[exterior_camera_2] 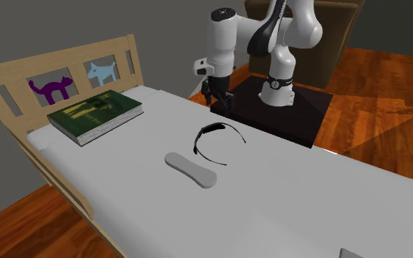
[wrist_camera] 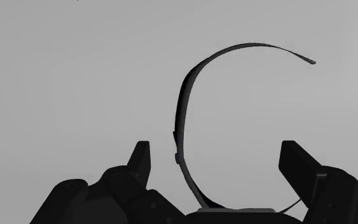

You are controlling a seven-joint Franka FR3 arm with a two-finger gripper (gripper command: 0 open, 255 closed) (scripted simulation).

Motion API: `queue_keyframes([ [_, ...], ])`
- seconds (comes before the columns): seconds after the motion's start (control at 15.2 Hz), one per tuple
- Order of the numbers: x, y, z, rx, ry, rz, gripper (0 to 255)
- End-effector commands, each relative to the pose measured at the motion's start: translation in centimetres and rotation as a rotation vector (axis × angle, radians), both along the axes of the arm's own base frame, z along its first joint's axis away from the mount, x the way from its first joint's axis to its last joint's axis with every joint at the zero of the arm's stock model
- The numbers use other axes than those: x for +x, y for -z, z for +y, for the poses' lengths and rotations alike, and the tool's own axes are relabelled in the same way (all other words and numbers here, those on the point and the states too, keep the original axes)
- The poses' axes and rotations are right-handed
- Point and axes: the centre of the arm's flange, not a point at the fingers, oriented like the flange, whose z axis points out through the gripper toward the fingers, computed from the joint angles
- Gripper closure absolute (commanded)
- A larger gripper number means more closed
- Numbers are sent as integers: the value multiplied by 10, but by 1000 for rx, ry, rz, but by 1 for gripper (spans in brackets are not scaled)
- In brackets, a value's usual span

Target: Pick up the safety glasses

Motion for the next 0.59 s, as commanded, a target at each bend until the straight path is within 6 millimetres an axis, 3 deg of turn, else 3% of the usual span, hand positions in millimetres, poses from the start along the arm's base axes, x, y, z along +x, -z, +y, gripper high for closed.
queue_keyframes([
  [0.0,8,22,-12,-14,13,-6,0],
  [0.26,26,60,-35,-41,40,-17,0],
  [0.53,26,81,-35,-41,40,-17,0],
])
